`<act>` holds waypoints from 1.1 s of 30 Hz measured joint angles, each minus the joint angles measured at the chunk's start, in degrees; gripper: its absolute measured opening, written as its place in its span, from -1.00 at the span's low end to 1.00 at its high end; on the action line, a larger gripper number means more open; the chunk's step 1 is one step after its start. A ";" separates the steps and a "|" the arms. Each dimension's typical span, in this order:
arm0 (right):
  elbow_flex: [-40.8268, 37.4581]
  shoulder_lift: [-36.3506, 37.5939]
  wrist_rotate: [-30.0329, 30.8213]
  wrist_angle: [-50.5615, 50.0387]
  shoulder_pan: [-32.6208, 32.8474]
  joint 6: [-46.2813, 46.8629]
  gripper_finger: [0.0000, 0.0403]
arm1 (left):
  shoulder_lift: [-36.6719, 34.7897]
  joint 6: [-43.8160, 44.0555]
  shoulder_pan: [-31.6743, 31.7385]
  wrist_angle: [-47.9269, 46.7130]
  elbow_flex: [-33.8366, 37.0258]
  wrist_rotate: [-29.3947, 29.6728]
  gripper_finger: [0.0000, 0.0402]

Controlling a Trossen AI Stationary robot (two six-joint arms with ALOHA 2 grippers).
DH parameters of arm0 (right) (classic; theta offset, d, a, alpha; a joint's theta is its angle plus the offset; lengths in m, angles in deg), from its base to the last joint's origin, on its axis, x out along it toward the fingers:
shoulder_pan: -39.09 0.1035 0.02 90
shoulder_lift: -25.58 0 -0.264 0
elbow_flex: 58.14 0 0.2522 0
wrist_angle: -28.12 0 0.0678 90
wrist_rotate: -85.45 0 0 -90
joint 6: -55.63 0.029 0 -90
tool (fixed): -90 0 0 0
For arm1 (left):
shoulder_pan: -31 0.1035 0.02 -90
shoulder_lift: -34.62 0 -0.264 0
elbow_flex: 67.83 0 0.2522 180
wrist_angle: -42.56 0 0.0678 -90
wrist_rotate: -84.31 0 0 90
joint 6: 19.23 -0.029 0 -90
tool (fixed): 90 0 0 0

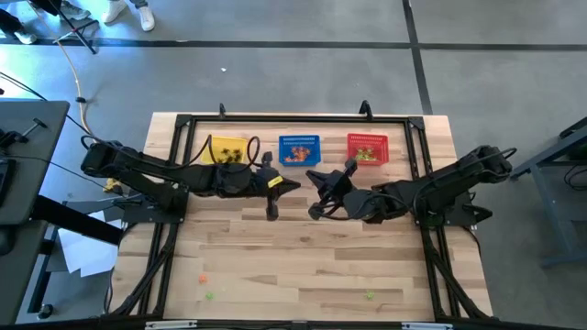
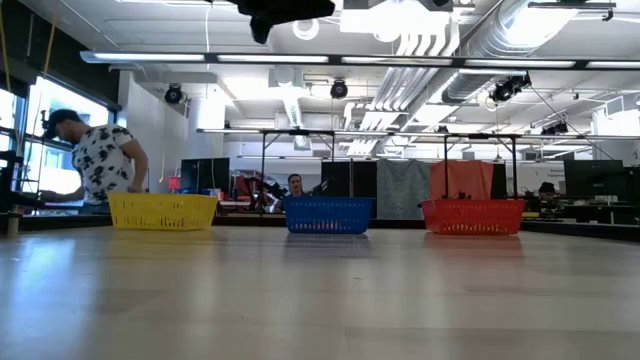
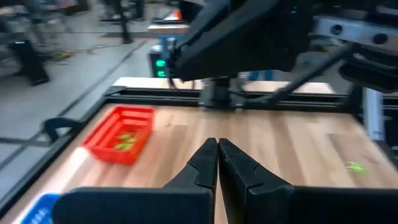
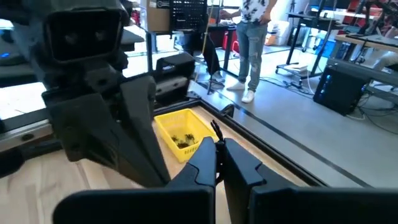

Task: Sort Halloween decoration
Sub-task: Put the black spider toy into the yellow basket

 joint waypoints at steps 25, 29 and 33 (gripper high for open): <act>0.00 0.00 -5.84 1.31 2.03 3.22 -1.00 | 1.01 -6.57 -0.96 3.38 -0.39 -1.63 -0.22; 0.00 -0.02 -7.57 1.34 2.03 3.82 -1.00 | 0.99 -6.54 -0.82 4.85 -0.39 -1.57 -0.18; 0.00 -0.02 -7.74 1.49 2.03 3.80 -1.00 | 0.99 -6.48 -0.81 6.22 -0.39 -1.51 -0.18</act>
